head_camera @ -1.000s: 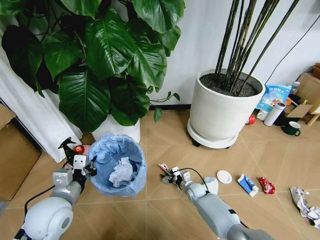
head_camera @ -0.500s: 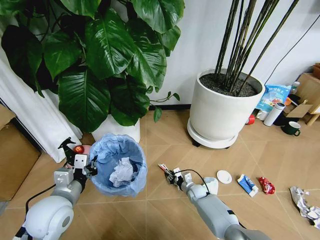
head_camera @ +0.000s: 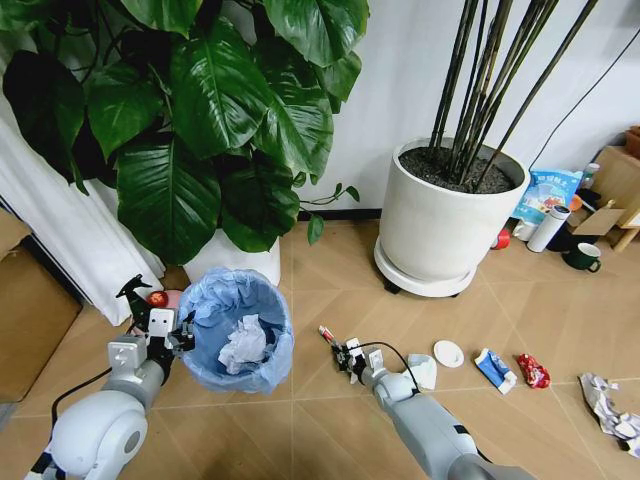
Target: Pick up the trash bin and place the garbage on the floor into it.
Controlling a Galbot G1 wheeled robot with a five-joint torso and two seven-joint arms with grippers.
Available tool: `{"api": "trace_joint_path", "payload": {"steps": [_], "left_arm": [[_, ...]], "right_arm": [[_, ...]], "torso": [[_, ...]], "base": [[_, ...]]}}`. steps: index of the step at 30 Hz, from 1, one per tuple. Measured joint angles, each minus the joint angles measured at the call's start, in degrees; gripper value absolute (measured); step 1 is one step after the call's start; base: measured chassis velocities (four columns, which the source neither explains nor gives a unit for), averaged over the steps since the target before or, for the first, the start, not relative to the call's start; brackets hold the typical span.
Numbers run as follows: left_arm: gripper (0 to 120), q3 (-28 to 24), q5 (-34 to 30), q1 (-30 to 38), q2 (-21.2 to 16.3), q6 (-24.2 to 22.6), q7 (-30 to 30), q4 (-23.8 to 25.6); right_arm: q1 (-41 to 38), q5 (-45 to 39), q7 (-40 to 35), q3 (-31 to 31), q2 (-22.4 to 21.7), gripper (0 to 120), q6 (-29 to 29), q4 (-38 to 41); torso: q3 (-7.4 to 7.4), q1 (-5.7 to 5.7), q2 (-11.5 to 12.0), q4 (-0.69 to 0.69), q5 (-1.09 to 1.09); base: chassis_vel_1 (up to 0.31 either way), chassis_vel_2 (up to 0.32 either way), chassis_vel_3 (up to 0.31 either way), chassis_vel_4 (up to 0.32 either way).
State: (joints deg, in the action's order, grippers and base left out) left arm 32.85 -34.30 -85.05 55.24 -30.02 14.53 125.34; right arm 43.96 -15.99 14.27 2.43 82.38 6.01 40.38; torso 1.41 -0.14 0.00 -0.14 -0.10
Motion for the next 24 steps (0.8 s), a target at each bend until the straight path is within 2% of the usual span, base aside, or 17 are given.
{"api": "trace_joint_path", "payload": {"steps": [6,10,11,15,16,20,21,24], "left_arm": [[0,0.0,0.4,-0.2,0.3,0.1,-0.2,0.1],[0,-0.1,0.3,-0.2,0.1,0.0,-0.2,0.3],[0,-0.1,0.3,-0.2,0.1,0.0,-0.2,0.3],[0,-0.8,0.1,0.0,-0.5,-0.2,-0.3,0.2],[0,-0.8,0.1,0.0,-0.5,-0.2,-0.3,0.2],[0,-1.9,-0.2,0.6,-0.8,-0.4,-0.4,-0.6],[0,-1.9,-0.2,0.6,-0.8,-0.4,-0.4,-0.6],[0,-2.8,-1.1,1.6,-1.0,-0.7,-0.4,-1.8]], "right_arm": [[1.7,1.0,-0.7,3.0,-1.6,3,0.1,6.3],[4.3,1.1,-1.4,3.7,-4.8,3,0.2,15.5],[4.3,1.1,-1.4,3.7,-4.8,3,0.2,15.5],[7.6,0.6,-2.6,4.4,-9.4,3,0.5,30.0],[7.6,0.6,-2.6,4.4,-9.4,3,0.5,30.0],[9.8,-3.0,-4.3,4.4,-16.2,3,-0.7,43.2],[9.8,-3.0,-4.3,4.4,-16.2,3,-0.7,43.2],[10.4,-7.0,-6.0,3.5,-22.6,3,-2.0,54.6]], "torso": [[0.00,0.00,0.0,-0.01,-0.02],[0.00,0.00,0.0,-0.01,-0.02],[0.00,0.00,0.0,-0.01,-0.02],[-0.01,0.00,0.0,0.00,0.00],[-0.01,0.00,0.0,0.00,0.00],[-0.01,0.00,0.0,-0.01,0.00],[-0.01,0.00,0.0,-0.01,0.00],[-0.01,0.00,0.0,-0.03,-0.01]], "base": [[0.000,0.000,0.000,0.000],[0.000,0.000,0.000,0.000],[0.000,0.000,0.000,0.000],[0.000,0.000,0.000,0.000],[0.000,0.000,0.000,0.000],[0.000,0.000,0.000,0.000],[0.000,0.000,0.000,0.000],[0.000,0.000,0.000,0.000]]}}
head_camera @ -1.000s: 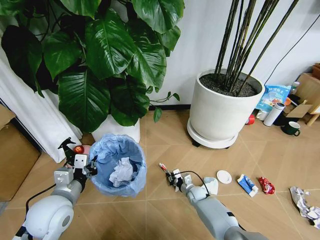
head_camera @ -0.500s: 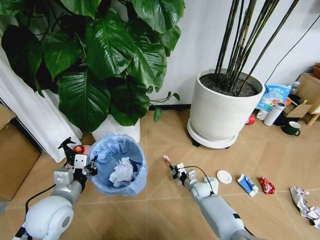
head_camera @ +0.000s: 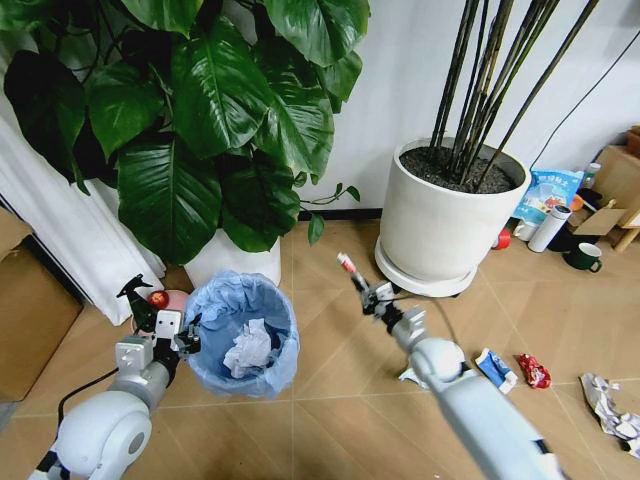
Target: Pick up the trash bin and place the garbage on the floor into it.
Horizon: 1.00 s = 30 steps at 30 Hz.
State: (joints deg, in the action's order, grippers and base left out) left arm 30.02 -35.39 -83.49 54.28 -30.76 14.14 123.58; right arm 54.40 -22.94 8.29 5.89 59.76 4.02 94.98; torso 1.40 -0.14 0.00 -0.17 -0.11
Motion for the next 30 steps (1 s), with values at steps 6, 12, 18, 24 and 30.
{"api": "trace_joint_path", "payload": {"steps": [6,12,18,24,30], "left_arm": [[0,-1.2,-1.2,1.8,-0.5,-0.6,0.0,-1.3],[0,-1.8,-2.1,3.5,-1.2,-1.2,-1.0,-2.6],[0,-2.2,-2.1,3.8,-0.9,-1.4,-1.5,-3.2],[0,-2.4,-3.2,3.9,-0.6,-1.6,-1.4,-2.8],[0,-2.1,-3.8,4.3,-0.7,-1.5,-1.5,-2.7]], "right_arm": [[-1.6,-5.3,-3.4,-3.6,-4.4,3,-2.1,10.8],[-8.5,-11.9,-6.3,-10.3,-6.1,3,-5.2,19.4],[-14.7,-15.9,-7.2,-18.8,-5.9,3,-5.5,22.1],[-17.4,-18.9,-8.6,-24.2,-4.3,3,-6.2,22.7],[-16.5,-18.3,-8.6,-27.2,-4.2,3,-6.2,21.6]], "torso": [[0.00,0.00,0.0,0.03,-0.01],[0.00,0.00,0.0,0.03,0.00],[0.00,0.00,0.0,0.03,-0.01],[0.01,0.00,0.0,0.03,-0.01],[0.00,0.00,0.0,0.01,0.00]], "base": [[0.000,0.000,0.000,0.000],[0.000,0.000,0.000,0.000],[0.000,0.000,0.000,0.000],[0.000,0.000,0.000,0.000],[0.000,0.000,0.000,0.000]]}}
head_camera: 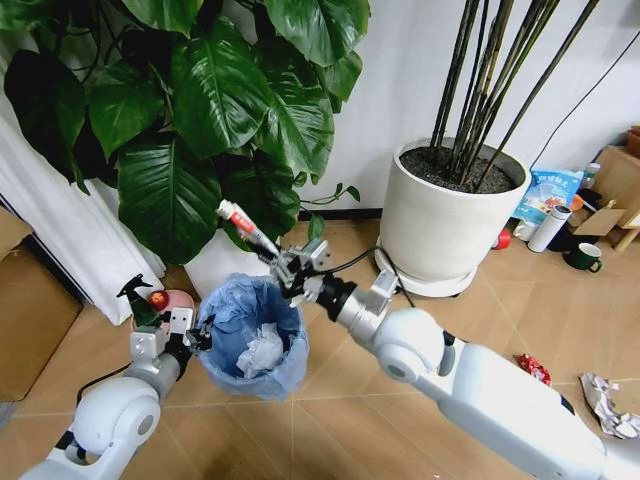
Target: Pick up the trash bin and place the garbage on the floor into it.
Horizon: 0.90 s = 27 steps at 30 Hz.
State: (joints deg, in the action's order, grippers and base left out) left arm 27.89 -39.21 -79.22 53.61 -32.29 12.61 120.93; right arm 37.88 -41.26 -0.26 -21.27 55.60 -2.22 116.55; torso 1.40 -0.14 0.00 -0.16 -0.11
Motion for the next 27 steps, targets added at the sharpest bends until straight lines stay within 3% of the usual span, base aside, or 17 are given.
{"api": "trace_joint_path", "payload": {"steps": [6,9,13,18,20,27], "left_arm": [[0,0.0,0.0,0.1,0.2,0.0,-0.2,0.2],[0,0.2,0.0,0.0,0.2,0.1,-0.3,0.3],[0,0.4,0.0,-0.1,0.2,0.1,-0.4,0.4],[0,0.7,0.0,-0.2,0.1,0.2,-0.7,0.5],[0,0.7,0.0,-0.2,0.0,0.2,-0.7,0.5],[0,1.0,0.5,-0.6,0.4,0.3,-0.7,0.6]], "right_arm": [[0.4,1.3,-0.6,-1.5,0.0,5,-0.1,-0.4],[0.4,2.1,-1.6,-2.7,-0.1,19,-0.3,-0.2],[0.5,3.0,-1.6,-3.1,-0.1,27,-0.3,-0.7],[0.6,3.6,-1.9,-3.4,0.5,53,-0.3,-1.8],[0.6,3.6,-2.1,-3.4,0.6,56,-0.2,-2.0],[1.4,3.4,-6.6,0.4,0.9,81,-1.6,-2.0]], "torso": [[0.00,0.00,0.0,0.01,0.00],[0.00,0.00,0.0,0.01,0.00],[0.00,0.00,0.0,0.01,0.00],[0.00,0.00,0.0,0.01,0.00],[0.00,0.00,0.0,0.01,0.00],[0.00,0.00,0.0,0.02,0.00]], "base": [[0.000,0.000,0.000,0.000],[0.000,0.000,0.000,0.000],[0.000,0.000,0.000,0.000],[0.000,0.000,0.000,0.000],[0.000,0.000,0.000,0.000],[0.000,0.000,0.000,0.000]]}}
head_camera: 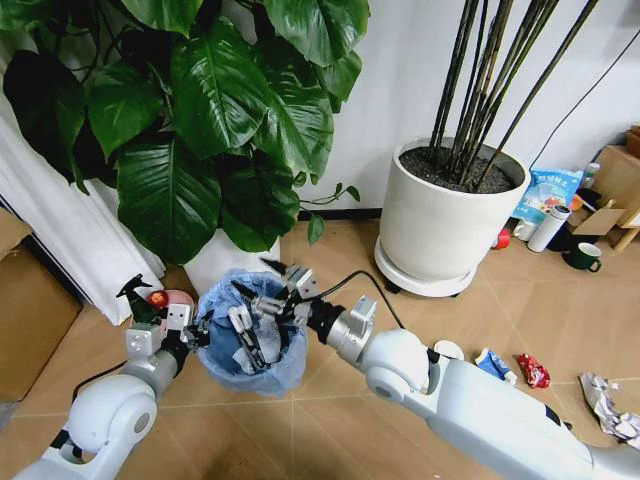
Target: Pick up the trash bin and place the garbage on the floor into it.
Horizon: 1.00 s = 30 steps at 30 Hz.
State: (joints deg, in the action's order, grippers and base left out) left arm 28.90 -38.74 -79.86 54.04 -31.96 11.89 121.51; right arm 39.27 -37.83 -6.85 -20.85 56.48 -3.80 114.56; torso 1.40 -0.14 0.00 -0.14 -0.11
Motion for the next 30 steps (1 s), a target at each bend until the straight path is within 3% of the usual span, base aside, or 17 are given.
{"api": "trace_joint_path", "payload": {"steps": [3,6,8,11,13,15,19,30], "left_arm": [[0,0.3,0.6,-0.4,0.5,0.2,0.0,0.1],[0,0.6,1.2,-0.8,0.8,0.5,-0.3,0.2],[0,0.8,1.4,-0.9,0.8,0.6,-0.4,0.3],[0,1.1,1.8,-1.2,1.0,0.9,-0.7,0.8],[0,1.1,1.9,-1.3,1.0,1.0,-0.7,0.9],[0,1.1,2.2,-1.4,1.0,1.1,-0.8,1.1],[0,1.0,2.5,-1.7,1.2,1.2,-1.0,1.6],[0,1.0,2.9,-2.6,1.1,1.4,-1.1,2.8]], "right_arm": [[2.0,0.0,-3.1,4.1,-1.5,94,-1.6,0.7],[5.4,0.0,-5.2,7.8,-3.4,100,-3.1,1.9],[7.0,0.2,-5.9,9.4,-4.0,100,-3.5,2.2],[16.3,3.3,-6.9,18.6,-5.3,100,-3.9,2.1],[17.1,3.6,-6.8,19.4,-5.4,100,-3.9,1.9],[26.6,7.5,-5.1,27.6,-5.3,100,-2.1,-2.0],[33.8,10.0,-3.3,33.0,-3.7,100,0.1,-8.2],[38.9,11.9,-0.8,40.2,3.6,100,3.3,-26.5]], "torso": [[0.00,0.00,0.0,-0.01,0.00],[0.00,0.00,0.0,-0.01,0.00],[0.00,0.00,0.0,-0.01,0.00],[0.00,0.00,0.0,-0.02,0.02],[-0.01,0.00,0.0,-0.03,0.02],[-0.01,0.00,0.0,0.00,-0.01],[-0.01,0.01,0.0,-0.03,0.01],[-0.01,0.00,0.0,-0.02,0.00]], "base": [[0.000,0.000,0.000,0.000],[0.000,0.000,0.000,0.000],[0.000,0.000,0.000,0.000],[0.000,0.000,0.000,0.000],[0.000,0.000,0.000,0.000],[0.000,0.000,0.000,0.000],[0.000,0.000,0.000,0.000],[0.000,0.000,0.000,0.000]]}}
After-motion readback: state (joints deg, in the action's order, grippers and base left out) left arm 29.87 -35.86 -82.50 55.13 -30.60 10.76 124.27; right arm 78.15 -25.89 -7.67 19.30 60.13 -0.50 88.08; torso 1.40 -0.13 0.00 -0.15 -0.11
